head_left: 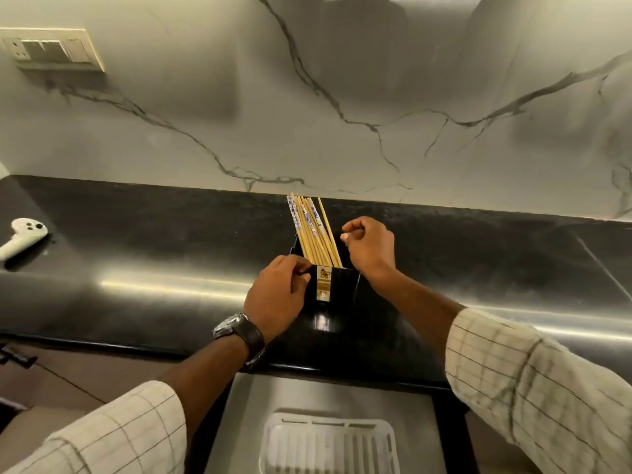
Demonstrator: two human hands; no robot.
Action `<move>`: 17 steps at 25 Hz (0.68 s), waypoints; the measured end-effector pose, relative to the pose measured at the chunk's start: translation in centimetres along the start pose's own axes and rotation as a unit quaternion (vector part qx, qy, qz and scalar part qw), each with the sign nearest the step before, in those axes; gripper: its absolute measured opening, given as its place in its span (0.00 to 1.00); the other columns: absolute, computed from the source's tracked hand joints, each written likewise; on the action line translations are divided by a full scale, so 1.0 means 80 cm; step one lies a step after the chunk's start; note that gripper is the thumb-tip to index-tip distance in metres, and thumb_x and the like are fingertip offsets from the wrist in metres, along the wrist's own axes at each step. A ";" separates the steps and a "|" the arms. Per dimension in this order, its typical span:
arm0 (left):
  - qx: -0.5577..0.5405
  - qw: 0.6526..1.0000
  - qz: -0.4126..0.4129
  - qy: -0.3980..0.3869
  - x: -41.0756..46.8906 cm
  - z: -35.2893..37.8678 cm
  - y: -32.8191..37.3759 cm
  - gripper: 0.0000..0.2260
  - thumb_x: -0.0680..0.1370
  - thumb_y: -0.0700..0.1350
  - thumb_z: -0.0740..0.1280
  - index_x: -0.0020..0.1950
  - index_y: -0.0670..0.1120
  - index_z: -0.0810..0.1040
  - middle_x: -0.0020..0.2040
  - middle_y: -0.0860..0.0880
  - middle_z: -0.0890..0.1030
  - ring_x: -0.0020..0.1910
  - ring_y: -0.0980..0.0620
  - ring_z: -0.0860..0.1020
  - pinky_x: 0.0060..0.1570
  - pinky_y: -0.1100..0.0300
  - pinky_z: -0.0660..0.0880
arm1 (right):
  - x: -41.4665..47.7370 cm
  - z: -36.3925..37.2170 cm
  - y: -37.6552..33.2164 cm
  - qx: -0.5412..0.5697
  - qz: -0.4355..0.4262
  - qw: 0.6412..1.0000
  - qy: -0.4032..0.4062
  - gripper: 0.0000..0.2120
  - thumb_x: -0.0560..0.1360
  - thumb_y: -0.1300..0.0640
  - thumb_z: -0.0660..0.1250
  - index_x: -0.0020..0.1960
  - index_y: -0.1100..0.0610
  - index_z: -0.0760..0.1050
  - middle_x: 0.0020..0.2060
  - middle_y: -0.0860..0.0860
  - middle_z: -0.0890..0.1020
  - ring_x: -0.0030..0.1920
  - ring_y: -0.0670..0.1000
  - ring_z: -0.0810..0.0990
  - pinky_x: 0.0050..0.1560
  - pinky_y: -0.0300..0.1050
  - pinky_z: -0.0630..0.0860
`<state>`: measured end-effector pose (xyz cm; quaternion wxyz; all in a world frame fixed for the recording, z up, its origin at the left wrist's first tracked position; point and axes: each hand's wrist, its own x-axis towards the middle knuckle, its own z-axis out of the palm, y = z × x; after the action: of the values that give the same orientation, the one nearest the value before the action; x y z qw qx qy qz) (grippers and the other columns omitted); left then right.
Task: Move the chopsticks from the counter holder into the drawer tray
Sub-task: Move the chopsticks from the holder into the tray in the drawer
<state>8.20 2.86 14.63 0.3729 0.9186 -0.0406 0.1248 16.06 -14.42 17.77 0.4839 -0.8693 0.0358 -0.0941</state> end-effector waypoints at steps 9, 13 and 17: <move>-0.087 0.993 0.003 -0.076 0.051 0.004 -0.026 0.23 0.81 0.35 0.62 0.75 0.48 0.67 0.69 0.55 0.73 0.64 0.63 0.69 0.58 0.74 0.68 | 0.109 0.073 0.004 -0.197 -0.053 0.964 -0.171 0.18 0.75 0.50 0.74 0.63 0.55 0.78 0.57 0.53 0.85 0.54 0.51 0.84 0.58 0.51 0.81; -0.116 0.992 0.006 -0.055 0.052 0.003 -0.024 0.23 0.81 0.35 0.63 0.75 0.47 0.67 0.63 0.61 0.70 0.63 0.65 0.68 0.54 0.82 0.66 | 0.115 0.075 0.018 -0.151 -0.049 0.982 -0.099 0.08 0.75 0.55 0.75 0.53 0.55 0.82 0.50 0.51 0.87 0.49 0.49 0.86 0.55 0.52 0.83; -0.141 0.989 -0.003 -0.044 0.056 -0.004 -0.015 0.22 0.81 0.37 0.64 0.74 0.50 0.69 0.59 0.67 0.72 0.54 0.77 0.71 0.55 0.80 0.69 | 0.103 0.061 0.005 -0.063 -0.057 0.996 -0.024 0.14 0.76 0.56 0.74 0.61 0.56 0.81 0.53 0.51 0.87 0.52 0.47 0.86 0.57 0.50 0.83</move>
<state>12.69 4.05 15.18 0.4968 0.8615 -0.0718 0.0763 25.08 -11.79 15.99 0.4229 -0.9006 -0.0200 -0.0983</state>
